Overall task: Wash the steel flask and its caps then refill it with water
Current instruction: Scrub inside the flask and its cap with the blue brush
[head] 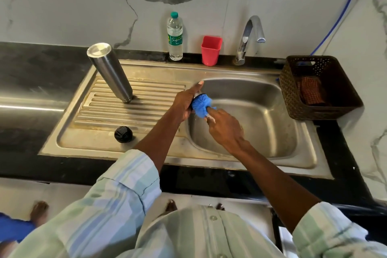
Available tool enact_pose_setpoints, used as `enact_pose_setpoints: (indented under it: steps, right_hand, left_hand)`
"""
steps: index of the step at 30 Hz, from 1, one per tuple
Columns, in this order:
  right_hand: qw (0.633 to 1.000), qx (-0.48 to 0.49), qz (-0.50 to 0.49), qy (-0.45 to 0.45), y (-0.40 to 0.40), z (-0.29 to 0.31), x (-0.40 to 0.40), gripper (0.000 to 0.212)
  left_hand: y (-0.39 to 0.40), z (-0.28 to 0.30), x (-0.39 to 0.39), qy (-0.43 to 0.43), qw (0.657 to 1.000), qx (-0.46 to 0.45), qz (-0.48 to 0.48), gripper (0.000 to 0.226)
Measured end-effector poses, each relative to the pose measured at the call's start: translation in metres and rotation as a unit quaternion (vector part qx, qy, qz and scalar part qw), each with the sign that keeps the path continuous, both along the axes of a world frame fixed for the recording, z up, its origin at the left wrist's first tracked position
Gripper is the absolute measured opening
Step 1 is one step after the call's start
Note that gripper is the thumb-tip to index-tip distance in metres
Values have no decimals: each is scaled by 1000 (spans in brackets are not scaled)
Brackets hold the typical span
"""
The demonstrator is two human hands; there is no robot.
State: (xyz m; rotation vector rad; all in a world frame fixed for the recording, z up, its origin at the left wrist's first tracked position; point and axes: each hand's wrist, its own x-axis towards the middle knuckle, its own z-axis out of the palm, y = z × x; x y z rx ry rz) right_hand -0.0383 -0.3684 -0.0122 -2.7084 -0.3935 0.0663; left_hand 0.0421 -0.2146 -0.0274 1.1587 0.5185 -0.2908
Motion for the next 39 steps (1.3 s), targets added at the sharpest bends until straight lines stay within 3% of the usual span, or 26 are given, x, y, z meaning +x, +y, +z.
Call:
enact_pose_setpoints:
  steps: [12, 15, 19, 23, 25, 27, 30, 36, 39]
  right_hand:
    - [993, 105, -61, -9, -24, -15, -9, 37]
    - [973, 201, -113, 22, -30, -8, -9, 30]
    - [940, 289, -158, 88, -23, -3, 7, 31]
    - [894, 396, -189, 93, -21, 5, 17, 7]
    - [871, 436, -197, 109, -23, 8, 19, 7]
    - [882, 419, -188, 105, -20, 8, 19, 6]
    - [919, 362, -136, 77, -9, 4, 14, 22]
    - [946, 299, -121, 30, 1, 6, 9, 26]
    - [979, 184, -82, -29, 3, -3, 3, 35]
  left_hand:
    - [-7, -10, 7, 32, 976, -74, 200, 87]
    - [15, -5, 11, 31, 985, -94, 144, 66]
    - [23, -3, 5, 39, 975, -200, 90, 31]
    - [22, -8, 0, 35, 977, -171, 124, 48]
    - [25, -11, -2, 38, 983, -140, 116, 50]
    - [25, -15, -4, 42, 983, -152, 98, 54]
    - [21, -14, -4, 24, 986, -151, 71, 51]
    - [11, 1, -7, 19, 992, -124, 18, 43]
    - [6, 0, -3, -8, 994, -97, 55, 50]
